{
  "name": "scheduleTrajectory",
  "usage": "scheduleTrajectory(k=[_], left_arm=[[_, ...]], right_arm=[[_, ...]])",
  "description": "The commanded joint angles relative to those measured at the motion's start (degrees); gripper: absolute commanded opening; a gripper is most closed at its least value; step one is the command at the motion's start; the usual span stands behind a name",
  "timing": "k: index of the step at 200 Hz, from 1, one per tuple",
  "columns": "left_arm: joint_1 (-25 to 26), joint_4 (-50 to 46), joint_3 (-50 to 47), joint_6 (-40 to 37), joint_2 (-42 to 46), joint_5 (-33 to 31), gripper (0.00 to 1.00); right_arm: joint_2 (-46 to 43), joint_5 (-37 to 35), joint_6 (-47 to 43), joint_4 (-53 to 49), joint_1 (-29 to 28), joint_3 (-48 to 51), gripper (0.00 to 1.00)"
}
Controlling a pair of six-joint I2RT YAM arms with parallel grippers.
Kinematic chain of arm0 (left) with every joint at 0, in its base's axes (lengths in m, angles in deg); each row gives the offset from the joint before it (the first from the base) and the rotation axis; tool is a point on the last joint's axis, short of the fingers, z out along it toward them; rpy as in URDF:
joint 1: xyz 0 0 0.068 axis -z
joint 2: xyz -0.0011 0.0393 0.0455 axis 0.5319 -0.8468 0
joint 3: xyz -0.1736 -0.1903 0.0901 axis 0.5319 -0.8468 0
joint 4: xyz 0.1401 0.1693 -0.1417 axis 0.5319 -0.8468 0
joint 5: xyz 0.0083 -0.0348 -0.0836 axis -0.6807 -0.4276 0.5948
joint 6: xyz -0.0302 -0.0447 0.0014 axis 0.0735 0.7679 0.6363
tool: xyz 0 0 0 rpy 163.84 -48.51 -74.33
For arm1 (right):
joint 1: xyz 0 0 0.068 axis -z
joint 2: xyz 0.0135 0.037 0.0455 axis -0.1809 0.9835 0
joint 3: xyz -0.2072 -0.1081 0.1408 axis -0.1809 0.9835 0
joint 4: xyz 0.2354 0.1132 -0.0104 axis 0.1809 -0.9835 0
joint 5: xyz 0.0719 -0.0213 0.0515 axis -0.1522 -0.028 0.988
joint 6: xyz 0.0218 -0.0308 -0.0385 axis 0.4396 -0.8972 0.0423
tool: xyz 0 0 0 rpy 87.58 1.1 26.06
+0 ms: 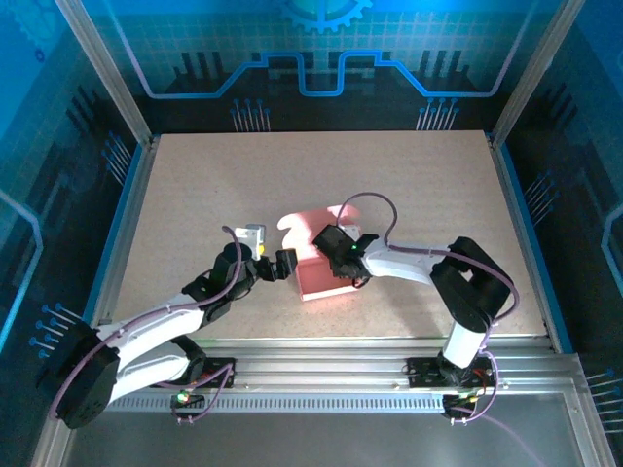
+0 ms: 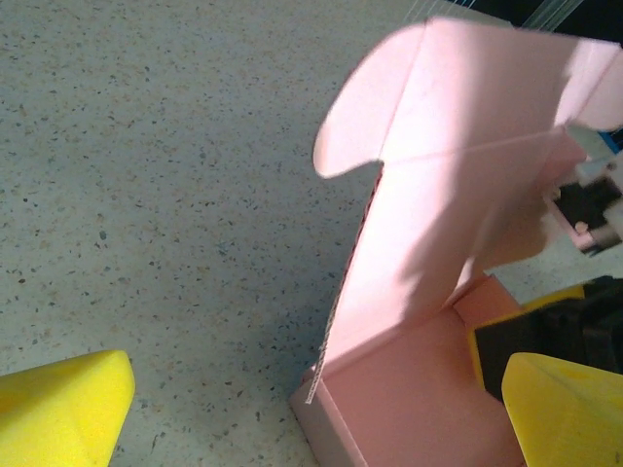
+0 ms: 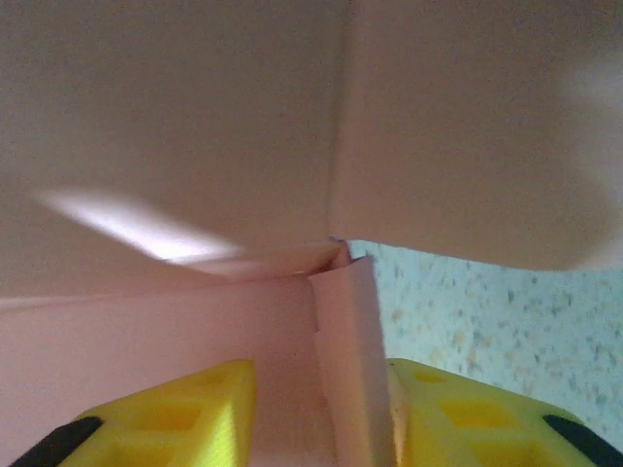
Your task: Fold the paper box
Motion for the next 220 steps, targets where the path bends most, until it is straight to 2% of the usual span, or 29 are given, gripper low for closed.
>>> scheduleTrajectory(k=[1,8,18,33,69,77,100,111,119,140,161,192,211,220], left_arm=[[0.1,2.2,2.9,-2.4,-1.9,-2.0,0.99],[-0.1,2.6,3.3,-2.7,-2.4,-2.0,0.99],[-0.4,2.9,4.1,-3.1,-3.3,-1.9,0.99],[-0.9,3.5,5.4,-3.4,-4.2,-1.6,0.99],[-2.4,4.7,8.5,-4.0,-6.9,-0.4,0.99],[-2.6,4.8,9.1,-4.0,-7.3,-0.2,0.99],[-2.8,2.1,11.7,-4.4,-7.5,-0.5,0.99],[-2.7,-0.6,13.1,-4.6,-6.5,-0.2,0.99],[-2.7,-1.8,13.3,-4.6,-5.3,-0.2,0.99],[-2.7,-3.0,12.7,-3.9,-0.7,-1.2,0.99],[-3.0,-7.7,13.8,-3.7,3.0,-1.9,0.99],[-4.5,-13.7,14.7,-2.8,5.4,-1.2,0.99],[-5.3,-15.3,14.8,-2.1,5.8,0.3,0.99],[-5.4,-16.0,15.0,-1.8,5.6,1.0,0.99]], right_arm=[[1.3,-2.5,-0.5,2.2,2.0,-2.4,0.35],[1.3,-2.2,-0.7,2.4,2.5,-2.7,0.33],[1.2,-2.4,-1.0,2.9,2.9,-2.6,0.26],[1.1,-2.5,-1.3,3.6,3.4,-2.3,0.25],[-1.6,-1.0,-1.5,6.6,3.5,0.1,0.39],[-3.4,-0.7,-2.3,7.8,3.1,1.1,0.45],[-10.6,0.3,-7.5,11.0,2.0,5.0,0.75],[-14.4,1.9,-12.5,12.1,2.2,6.8,0.84],[-17.3,3.7,-16.4,12.5,3.1,7.8,0.87],[-23.3,16.5,-29.9,13.4,7.5,9.9,0.91],[-24.7,29.5,-38.2,11.2,15.5,9.1,0.87],[-21.0,49.6,-49.5,9.1,27.4,3.5,0.82],[-16.5,57.1,-56.8,6.8,29.9,-0.2,0.78],[-14.5,57.9,-59.6,6.1,30.0,-1.8,0.73]])
